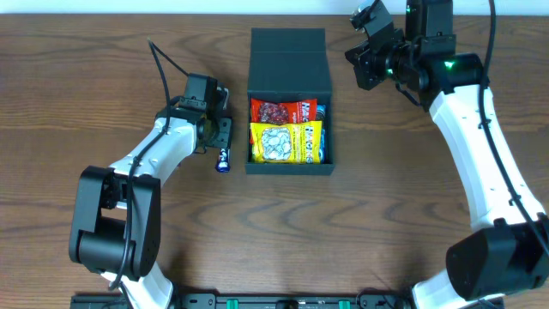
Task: Pack container
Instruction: 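Reach left gripper toward the Dairy Milk bar beside the box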
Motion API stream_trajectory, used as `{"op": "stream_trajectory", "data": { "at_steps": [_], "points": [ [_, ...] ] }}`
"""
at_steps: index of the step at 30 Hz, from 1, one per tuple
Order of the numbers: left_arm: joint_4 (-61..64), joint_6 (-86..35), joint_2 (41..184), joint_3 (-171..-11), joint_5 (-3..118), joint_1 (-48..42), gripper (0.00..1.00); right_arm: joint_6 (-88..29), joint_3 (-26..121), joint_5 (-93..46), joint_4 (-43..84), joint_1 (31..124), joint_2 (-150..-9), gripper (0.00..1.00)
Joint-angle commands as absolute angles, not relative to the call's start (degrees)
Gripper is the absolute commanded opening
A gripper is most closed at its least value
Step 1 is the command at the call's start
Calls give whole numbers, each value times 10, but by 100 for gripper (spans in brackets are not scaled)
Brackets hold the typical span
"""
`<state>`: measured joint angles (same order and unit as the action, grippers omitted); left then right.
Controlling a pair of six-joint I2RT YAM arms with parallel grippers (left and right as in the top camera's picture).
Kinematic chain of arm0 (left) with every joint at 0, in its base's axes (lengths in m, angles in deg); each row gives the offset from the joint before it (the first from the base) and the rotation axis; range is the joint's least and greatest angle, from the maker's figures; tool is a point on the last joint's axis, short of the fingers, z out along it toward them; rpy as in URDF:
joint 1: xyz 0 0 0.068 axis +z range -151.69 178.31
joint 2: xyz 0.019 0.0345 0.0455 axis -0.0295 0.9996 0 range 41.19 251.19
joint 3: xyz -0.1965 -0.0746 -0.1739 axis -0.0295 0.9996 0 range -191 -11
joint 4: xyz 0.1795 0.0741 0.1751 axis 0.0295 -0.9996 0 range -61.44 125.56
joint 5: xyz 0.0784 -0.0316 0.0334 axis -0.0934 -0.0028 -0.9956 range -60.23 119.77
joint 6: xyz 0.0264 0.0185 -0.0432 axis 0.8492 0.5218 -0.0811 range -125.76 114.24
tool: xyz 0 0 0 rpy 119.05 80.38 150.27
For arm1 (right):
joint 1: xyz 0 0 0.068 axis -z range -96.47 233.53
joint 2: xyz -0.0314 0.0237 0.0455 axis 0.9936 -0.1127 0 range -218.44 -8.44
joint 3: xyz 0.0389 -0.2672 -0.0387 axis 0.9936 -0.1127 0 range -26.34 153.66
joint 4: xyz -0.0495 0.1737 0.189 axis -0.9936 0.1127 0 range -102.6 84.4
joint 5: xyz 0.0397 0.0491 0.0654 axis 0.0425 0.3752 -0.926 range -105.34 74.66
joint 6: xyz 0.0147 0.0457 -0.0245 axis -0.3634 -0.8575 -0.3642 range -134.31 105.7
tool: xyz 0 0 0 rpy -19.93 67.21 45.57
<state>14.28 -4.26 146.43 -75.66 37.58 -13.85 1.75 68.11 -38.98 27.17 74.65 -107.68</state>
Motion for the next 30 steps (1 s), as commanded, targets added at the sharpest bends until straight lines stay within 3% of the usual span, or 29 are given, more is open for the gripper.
{"op": "stream_trajectory", "data": {
  "at_steps": [1, 15, 21, 22, 23, 24, 26, 29, 30],
  "points": [
    [149, -46, 1469, -764, 401, -138, 55, 9, 687, -398, 271, 750, -1068, 3],
    [150, -55, 1495, -764, 401, -138, 51, 9, 687, -398, 253, 750, -1068, 4],
    [151, -56, 1508, -764, 401, -138, 42, 9, 687, -398, 252, 750, -1068, 6],
    [151, -56, 1511, -764, 402, -138, 41, 9, 687, -398, 252, 750, -1068, 10],
    [151, -58, 1513, -764, 401, -138, 40, 9, 687, -398, 253, 750, -1068, 20],
    [151, -58, 1514, -764, 402, -138, 40, 9, 687, -398, 253, 750, -1068, 40],
    [151, -58, 1515, -764, 402, -138, 39, 9, 687, -398, 253, 750, -1068, 53],
    [151, -60, 1515, -764, 401, -138, 36, 9, 687, -398, 253, 750, -1068, 97],
    [151, -60, 1515, -764, 401, -138, 34, 9, 687, -398, 253, 750, -1068, 99]
  ]
}}
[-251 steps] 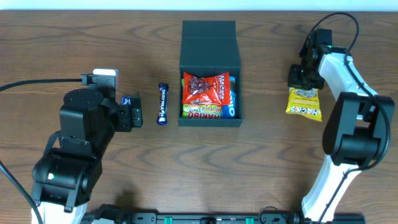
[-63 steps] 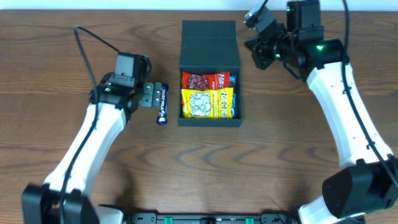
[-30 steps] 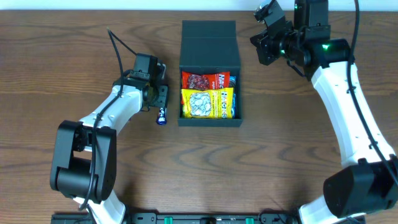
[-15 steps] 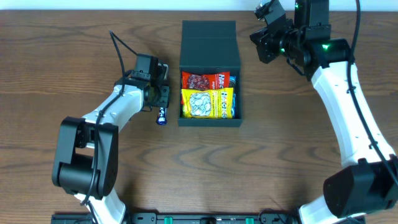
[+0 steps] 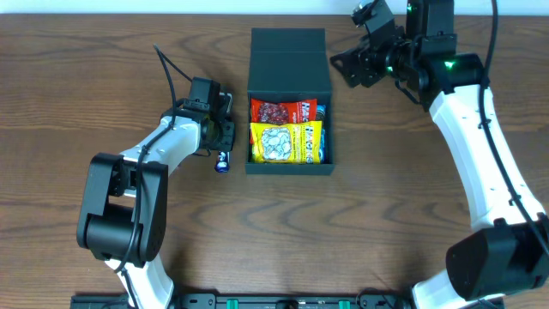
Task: Pack container
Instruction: 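Reach left gripper toward the Dairy Milk bar beside the box, then grasp the purple Dairy Milk bar with left gripper and lower it into box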
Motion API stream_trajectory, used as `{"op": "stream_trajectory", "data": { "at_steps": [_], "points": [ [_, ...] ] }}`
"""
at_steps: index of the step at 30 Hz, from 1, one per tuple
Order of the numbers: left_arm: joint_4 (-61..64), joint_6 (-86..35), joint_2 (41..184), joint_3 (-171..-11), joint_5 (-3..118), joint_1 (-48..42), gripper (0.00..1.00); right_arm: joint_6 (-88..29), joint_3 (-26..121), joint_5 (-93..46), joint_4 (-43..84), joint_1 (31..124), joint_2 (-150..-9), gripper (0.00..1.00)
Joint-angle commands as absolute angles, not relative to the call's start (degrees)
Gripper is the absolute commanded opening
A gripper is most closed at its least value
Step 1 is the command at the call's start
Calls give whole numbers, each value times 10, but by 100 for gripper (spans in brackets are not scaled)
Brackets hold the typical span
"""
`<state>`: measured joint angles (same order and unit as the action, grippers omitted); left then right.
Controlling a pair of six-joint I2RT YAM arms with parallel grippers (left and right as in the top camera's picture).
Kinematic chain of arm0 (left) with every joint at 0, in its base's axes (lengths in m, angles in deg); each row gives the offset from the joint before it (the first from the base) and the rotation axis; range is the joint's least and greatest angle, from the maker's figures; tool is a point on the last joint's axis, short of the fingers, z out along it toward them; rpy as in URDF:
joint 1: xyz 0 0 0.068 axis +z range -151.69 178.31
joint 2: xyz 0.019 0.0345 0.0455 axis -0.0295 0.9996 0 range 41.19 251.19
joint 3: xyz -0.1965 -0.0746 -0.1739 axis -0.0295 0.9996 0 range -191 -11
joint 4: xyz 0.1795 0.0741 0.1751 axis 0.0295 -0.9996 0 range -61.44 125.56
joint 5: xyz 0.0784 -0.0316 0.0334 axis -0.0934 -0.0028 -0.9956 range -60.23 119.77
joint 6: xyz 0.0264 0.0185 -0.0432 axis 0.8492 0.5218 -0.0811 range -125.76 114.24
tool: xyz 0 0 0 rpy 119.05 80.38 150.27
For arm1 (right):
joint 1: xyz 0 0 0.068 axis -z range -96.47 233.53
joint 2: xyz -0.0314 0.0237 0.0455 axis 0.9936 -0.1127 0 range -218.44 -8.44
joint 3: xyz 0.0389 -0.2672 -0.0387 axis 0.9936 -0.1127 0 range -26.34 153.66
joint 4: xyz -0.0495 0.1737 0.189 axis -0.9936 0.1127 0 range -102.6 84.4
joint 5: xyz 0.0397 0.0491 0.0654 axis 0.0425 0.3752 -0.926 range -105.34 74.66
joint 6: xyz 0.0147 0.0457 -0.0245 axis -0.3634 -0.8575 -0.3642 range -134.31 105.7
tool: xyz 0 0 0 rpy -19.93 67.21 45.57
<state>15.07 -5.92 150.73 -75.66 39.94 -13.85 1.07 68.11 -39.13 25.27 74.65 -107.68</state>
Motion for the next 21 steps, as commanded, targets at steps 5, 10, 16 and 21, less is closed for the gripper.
{"op": "stream_trajectory", "data": {
  "at_steps": [5, 10, 16, 21],
  "points": [
    [151, -71, 1515, -764, 401, -138, 22, 9, 687, -398, 253, 750, -1068, 99],
    [151, -73, 1514, -764, 401, -138, 15, 9, 687, -397, 251, 750, -1068, 99],
    [123, -73, 1507, -799, 376, -137, 11, 8, 687, -393, 243, 772, -1062, 99],
    [28, -73, 1504, -905, 336, -137, 10, -14, 687, -393, 243, 810, -1048, 99]
  ]
}}
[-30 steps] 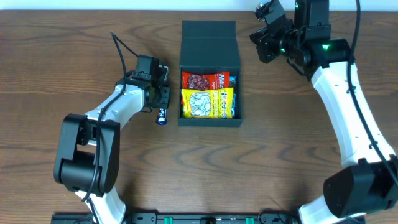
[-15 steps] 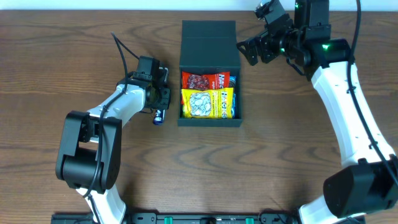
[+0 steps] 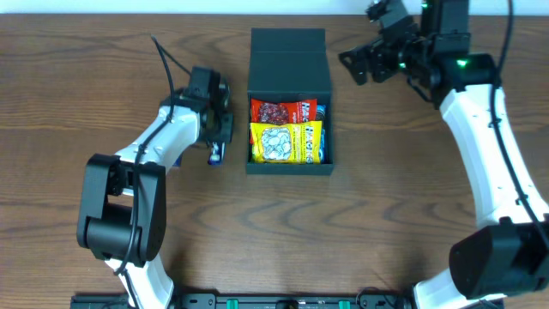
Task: Pack container
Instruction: 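Grasp the purple Dairy Milk bar with left gripper and lower it into box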
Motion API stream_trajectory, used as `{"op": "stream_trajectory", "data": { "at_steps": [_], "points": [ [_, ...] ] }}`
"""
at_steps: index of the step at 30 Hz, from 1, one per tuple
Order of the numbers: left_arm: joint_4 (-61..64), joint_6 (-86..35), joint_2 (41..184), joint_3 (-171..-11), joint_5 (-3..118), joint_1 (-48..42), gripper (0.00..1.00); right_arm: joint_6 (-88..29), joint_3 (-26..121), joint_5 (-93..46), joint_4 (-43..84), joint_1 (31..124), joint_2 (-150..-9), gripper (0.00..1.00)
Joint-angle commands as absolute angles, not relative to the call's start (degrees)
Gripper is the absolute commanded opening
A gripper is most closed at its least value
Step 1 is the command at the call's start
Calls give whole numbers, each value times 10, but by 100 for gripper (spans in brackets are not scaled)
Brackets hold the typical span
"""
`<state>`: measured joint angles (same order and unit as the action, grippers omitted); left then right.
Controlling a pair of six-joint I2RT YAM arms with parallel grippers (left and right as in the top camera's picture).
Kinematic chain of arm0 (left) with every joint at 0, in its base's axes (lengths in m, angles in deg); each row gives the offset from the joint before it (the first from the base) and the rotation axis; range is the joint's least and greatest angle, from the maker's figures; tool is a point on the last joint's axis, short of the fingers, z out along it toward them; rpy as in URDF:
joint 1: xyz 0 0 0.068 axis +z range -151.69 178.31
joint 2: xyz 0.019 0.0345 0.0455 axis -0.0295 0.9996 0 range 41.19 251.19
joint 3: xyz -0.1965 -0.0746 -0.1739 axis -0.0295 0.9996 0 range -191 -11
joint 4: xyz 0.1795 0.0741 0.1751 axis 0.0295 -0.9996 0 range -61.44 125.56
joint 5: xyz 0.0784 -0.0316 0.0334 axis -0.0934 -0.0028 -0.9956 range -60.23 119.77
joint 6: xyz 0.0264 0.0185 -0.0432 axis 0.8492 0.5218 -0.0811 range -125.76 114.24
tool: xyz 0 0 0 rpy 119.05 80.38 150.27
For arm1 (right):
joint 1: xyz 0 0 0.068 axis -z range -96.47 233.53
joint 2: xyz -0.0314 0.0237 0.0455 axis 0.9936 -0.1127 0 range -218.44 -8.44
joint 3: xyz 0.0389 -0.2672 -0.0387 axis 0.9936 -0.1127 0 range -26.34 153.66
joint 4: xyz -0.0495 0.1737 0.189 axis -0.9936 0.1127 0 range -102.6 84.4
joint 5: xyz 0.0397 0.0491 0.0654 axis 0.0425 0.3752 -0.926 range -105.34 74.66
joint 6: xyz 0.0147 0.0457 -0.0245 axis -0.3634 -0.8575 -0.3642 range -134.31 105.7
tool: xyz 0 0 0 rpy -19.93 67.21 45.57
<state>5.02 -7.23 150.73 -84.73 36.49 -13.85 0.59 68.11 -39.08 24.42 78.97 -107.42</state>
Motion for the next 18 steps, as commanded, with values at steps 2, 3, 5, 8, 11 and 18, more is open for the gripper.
{"op": "stream_trajectory", "data": {
  "at_steps": [2, 3, 5, 8, 11, 18],
  "points": [
    [-1, -73, 1504, -945, 337, -137, 10, -30, 687, -393, 244, 827, -1043, 99],
    [-12, -76, 1504, -962, 339, -138, 10, -40, 687, -393, 244, 836, -1042, 99],
    [-38, -100, 1504, -1008, 340, -143, 10, -71, 687, -393, 245, 858, -1040, 99],
    [-53, -139, 1504, -1047, 357, -152, 10, -101, 687, -394, 247, 885, -1040, 99],
    [-47, -181, 1504, -1065, 399, -170, 10, -107, 687, -396, 257, 909, -1040, 99],
    [-29, -232, 1504, -1065, 416, -252, 10, -106, 687, -396, 278, 941, -1040, 99]
  ]
}}
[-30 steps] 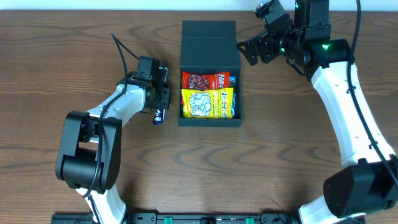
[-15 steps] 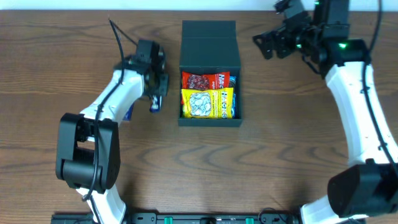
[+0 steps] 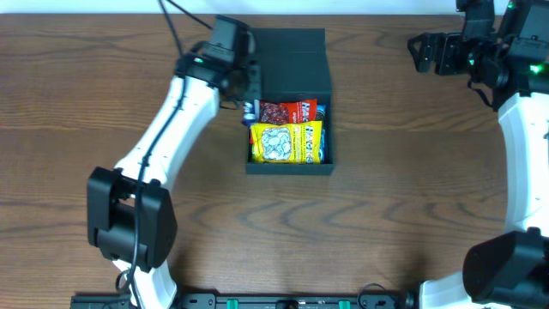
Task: Pack container
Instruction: 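Grasp the purple Dairy Milk bar with left gripper and lower it into box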
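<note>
The black container stands open at the table's middle, its lid folded back. Inside lie a red snack packet and a yellow one, with a bit of blue wrapper at the right wall. My left gripper hangs over the container's back left corner, shut on a small blue snack bar that sits just above the left wall. Far off at the back right, my right gripper stands open and holds nothing.
The brown wooden table carries only the container. The left arm reaches diagonally from the front left across to the box. The right arm runs along the right edge.
The left gripper was down on the blue bar on the table left of the container; now it holds the bar at the container's back left corner. The right gripper has drawn back to the right.
The blue bar lay on the table left of the container, with the left gripper close behind it. The gripper came over it, then stood on it. Now the bar is off the table, at the box. Meanwhile the right gripper withdrew from beside the lid.
</note>
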Motion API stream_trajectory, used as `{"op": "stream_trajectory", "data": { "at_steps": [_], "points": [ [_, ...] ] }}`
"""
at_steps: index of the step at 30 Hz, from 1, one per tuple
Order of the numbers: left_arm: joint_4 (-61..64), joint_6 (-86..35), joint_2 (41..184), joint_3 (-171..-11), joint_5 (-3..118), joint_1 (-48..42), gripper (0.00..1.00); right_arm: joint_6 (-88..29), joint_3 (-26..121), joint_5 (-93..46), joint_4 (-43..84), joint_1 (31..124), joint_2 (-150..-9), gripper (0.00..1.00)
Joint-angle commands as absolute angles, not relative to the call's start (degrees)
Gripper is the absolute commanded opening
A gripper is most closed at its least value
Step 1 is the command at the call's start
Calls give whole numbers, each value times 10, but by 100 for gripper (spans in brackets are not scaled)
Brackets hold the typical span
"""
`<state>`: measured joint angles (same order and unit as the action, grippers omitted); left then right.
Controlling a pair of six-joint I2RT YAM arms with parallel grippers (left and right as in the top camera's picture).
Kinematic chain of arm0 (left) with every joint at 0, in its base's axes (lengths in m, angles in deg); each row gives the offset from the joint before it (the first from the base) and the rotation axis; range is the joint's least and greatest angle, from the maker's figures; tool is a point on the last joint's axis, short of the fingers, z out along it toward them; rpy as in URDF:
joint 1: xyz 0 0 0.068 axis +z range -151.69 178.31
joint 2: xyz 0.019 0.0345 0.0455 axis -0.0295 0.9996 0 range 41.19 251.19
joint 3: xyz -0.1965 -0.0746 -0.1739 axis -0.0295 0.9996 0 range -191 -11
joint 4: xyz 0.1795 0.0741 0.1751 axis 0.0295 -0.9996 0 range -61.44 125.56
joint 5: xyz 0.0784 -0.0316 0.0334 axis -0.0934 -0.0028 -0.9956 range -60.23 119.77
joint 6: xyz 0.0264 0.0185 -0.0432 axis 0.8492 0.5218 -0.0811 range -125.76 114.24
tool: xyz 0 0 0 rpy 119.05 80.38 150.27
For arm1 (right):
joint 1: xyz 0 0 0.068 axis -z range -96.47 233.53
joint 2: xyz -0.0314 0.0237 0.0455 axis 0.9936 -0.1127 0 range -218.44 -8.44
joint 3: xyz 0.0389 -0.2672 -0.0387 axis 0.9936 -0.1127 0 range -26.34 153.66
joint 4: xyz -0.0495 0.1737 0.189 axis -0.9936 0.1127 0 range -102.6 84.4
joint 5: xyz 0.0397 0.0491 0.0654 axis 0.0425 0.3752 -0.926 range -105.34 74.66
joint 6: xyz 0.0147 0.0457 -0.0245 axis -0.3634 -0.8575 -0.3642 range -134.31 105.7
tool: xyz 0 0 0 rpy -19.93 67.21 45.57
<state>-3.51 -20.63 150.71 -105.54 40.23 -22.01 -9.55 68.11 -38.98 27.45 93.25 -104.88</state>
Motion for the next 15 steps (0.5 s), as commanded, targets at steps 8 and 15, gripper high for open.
{"op": "stream_trajectory", "data": {
  "at_steps": [8, 15],
  "points": [
    [-1, -291, 1506, -1065, 411, -348, 9, -106, 687, -396, 298, 944, -1040, 99],
    [16, -323, 1506, -1063, 380, -395, 8, -104, 687, -396, 310, 944, -1040, 99]
  ]
}}
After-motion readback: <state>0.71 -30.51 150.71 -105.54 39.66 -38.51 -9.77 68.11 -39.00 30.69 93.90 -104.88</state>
